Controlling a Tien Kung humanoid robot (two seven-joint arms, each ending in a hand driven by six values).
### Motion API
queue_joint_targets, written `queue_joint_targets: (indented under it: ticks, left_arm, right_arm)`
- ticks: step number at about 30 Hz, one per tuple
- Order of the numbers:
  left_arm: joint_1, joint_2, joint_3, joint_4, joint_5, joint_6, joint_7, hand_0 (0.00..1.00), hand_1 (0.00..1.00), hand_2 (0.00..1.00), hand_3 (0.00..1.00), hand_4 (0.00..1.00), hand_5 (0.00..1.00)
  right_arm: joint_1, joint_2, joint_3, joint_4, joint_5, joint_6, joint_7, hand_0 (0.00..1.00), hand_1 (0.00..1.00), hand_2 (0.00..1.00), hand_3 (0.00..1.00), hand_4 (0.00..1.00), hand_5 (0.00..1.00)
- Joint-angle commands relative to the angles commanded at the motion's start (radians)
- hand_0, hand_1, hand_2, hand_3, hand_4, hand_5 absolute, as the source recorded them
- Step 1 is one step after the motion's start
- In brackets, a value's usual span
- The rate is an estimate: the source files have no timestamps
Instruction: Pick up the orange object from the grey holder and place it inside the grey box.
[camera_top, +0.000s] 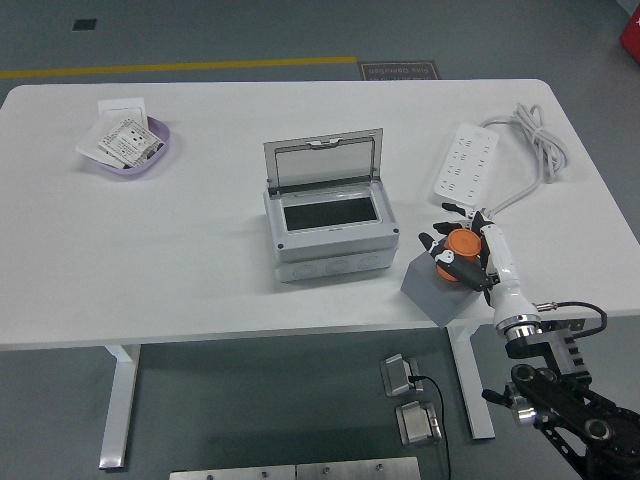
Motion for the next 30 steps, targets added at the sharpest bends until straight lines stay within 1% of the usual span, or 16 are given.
queue_joint_targets:
  ticks: [2, 3, 8, 9, 14, 15, 20, 21, 26, 27, 30]
  left_arm:
    - [0.000, 0.000, -0.002, 0.000, 0.001, 0.003, -0.006, 0.718, 0.777, 0.756, 0.872, 0.750, 0.218]
    - [-0.001, 0.000, -0.003, 0.000, 0.001, 0.004, -0.008, 0.715, 0.772, 0.747, 0.867, 0.748, 0.209]
    - [0.000, 0.002, -0.009, 0.000, 0.003, 0.013, -0.024, 0.715, 0.772, 0.747, 0.867, 0.748, 0.209]
    - [0.001, 0.002, -0.010, 0.000, 0.002, 0.015, -0.028, 0.713, 0.765, 0.741, 0.861, 0.746, 0.202]
    - [0.003, 0.001, -0.019, -0.001, 0.001, 0.023, -0.045, 0.713, 0.765, 0.741, 0.861, 0.746, 0.202]
    - [0.004, 0.001, -0.022, -0.001, 0.001, 0.025, -0.050, 0.708, 0.759, 0.738, 0.859, 0.746, 0.200]
    - [0.004, 0.001, -0.030, -0.002, 0.002, 0.029, -0.064, 0.708, 0.759, 0.738, 0.859, 0.746, 0.200]
    - [0.005, 0.001, -0.033, -0.002, 0.002, 0.030, -0.068, 0.708, 0.753, 0.731, 0.854, 0.737, 0.185]
    - [0.005, 0.002, -0.040, -0.002, 0.003, 0.036, -0.081, 0.708, 0.753, 0.731, 0.854, 0.737, 0.185]
    - [0.005, 0.002, -0.042, -0.002, 0.003, 0.038, -0.085, 0.699, 0.746, 0.724, 0.850, 0.737, 0.183]
    - [0.006, 0.002, -0.046, -0.003, 0.004, 0.042, -0.095, 0.699, 0.746, 0.724, 0.850, 0.737, 0.183]
  right_arm:
    - [0.000, -0.001, -0.005, -0.001, 0.009, 0.000, 0.002, 0.733, 0.668, 0.608, 0.769, 0.849, 0.307]
    - [0.001, -0.001, -0.007, -0.001, 0.012, 0.000, 0.003, 0.733, 0.666, 0.587, 0.762, 0.616, 0.163]
    - [0.002, -0.002, -0.017, 0.000, 0.036, 0.001, 0.008, 0.733, 0.666, 0.587, 0.762, 0.616, 0.163]
    - [0.001, -0.002, -0.018, 0.001, 0.041, 0.000, 0.009, 0.765, 0.651, 0.560, 0.652, 0.248, 0.169]
    - [0.001, -0.002, -0.021, 0.007, 0.064, -0.003, 0.013, 0.765, 0.651, 0.560, 0.652, 0.248, 0.169]
    - [0.000, -0.002, -0.021, 0.008, 0.068, -0.005, 0.012, 0.777, 0.634, 0.535, 0.546, 0.031, 0.181]
    - [0.001, -0.001, -0.022, 0.013, 0.072, -0.014, 0.009, 0.777, 0.634, 0.535, 0.546, 0.031, 0.181]
    - [0.001, -0.001, -0.021, 0.014, 0.072, -0.015, 0.008, 0.753, 0.627, 0.523, 0.453, 0.175, 0.002]
    - [0.002, -0.001, -0.019, 0.016, 0.071, -0.019, 0.006, 0.753, 0.627, 0.523, 0.453, 0.175, 0.002]
    - [0.002, -0.002, -0.018, 0.017, 0.070, -0.020, 0.005, 0.747, 0.612, 0.531, 0.414, 0.116, 0.002]
    - [0.004, -0.002, -0.014, 0.019, 0.068, -0.023, 0.004, 0.747, 0.612, 0.531, 0.414, 0.116, 0.002]
